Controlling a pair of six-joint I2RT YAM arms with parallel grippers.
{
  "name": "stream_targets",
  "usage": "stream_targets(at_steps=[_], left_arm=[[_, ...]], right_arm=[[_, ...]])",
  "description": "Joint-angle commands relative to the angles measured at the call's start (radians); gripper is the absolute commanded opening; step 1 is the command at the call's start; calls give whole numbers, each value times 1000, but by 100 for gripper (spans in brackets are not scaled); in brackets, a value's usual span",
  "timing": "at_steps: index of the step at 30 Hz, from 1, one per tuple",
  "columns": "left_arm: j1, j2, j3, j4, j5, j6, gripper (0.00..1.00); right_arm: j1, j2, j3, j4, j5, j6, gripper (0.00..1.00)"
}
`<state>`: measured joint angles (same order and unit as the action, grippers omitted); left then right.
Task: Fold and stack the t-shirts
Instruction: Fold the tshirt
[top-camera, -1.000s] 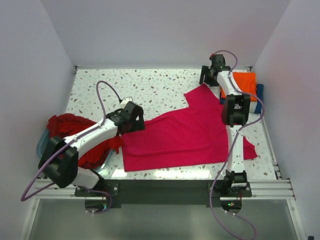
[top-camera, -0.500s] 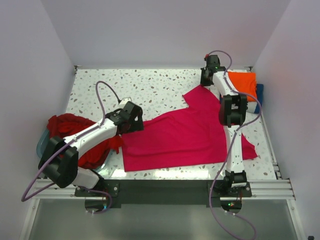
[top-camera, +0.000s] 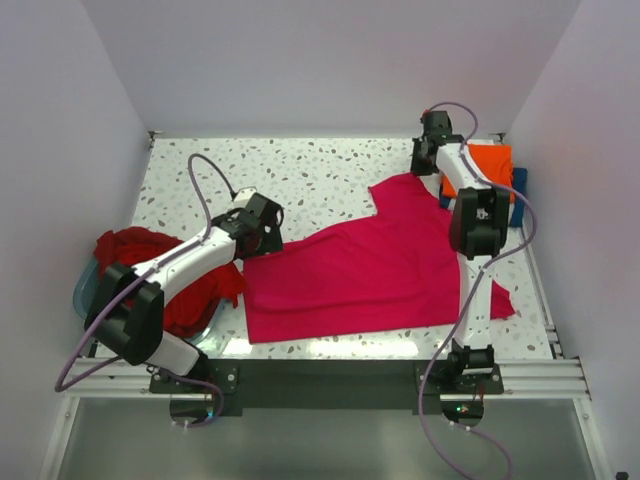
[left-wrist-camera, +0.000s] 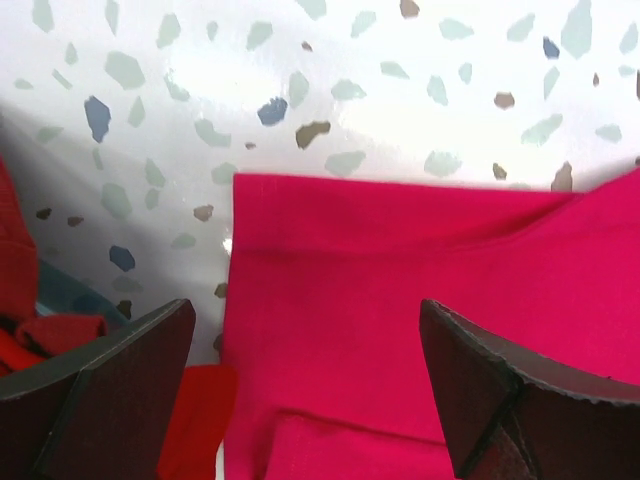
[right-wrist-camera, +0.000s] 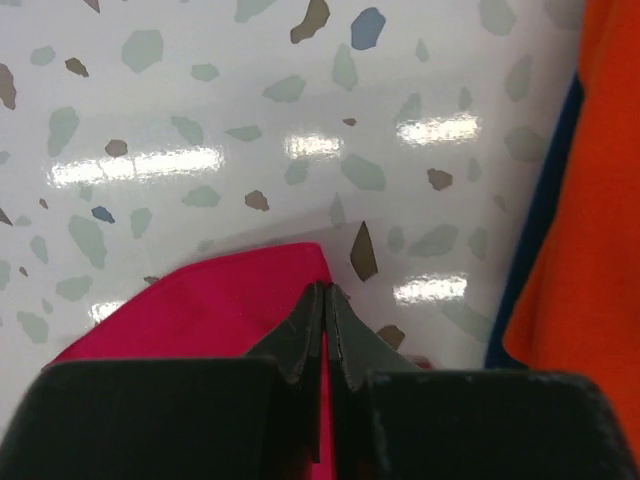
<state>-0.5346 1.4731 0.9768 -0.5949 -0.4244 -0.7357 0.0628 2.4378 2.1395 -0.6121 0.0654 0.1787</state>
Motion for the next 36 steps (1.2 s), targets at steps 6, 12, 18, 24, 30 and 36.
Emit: stream_targets(at_steps=[6, 12, 18, 24, 30, 36], left_arm=[[30, 111, 123, 24, -28, 47, 89], [44, 151, 89, 58, -22, 25, 81], [56, 182, 71, 49, -47, 18, 76], [56, 219, 53, 37, -59, 6, 75], [67, 231, 30, 63, -51, 4, 71], [82, 233, -7, 112, -21, 13, 67]], right_arm=[[-61, -236, -128, 55, -24, 18, 0], [-96, -273, -184, 57, -50, 28, 0], [-118, -293, -210, 55, -62, 38, 0], [-123, -312, -237, 63, -85, 47, 0], [-124, -321, -247, 64, -90, 47, 0], [-124, -321, -247, 64, -98, 47, 0]])
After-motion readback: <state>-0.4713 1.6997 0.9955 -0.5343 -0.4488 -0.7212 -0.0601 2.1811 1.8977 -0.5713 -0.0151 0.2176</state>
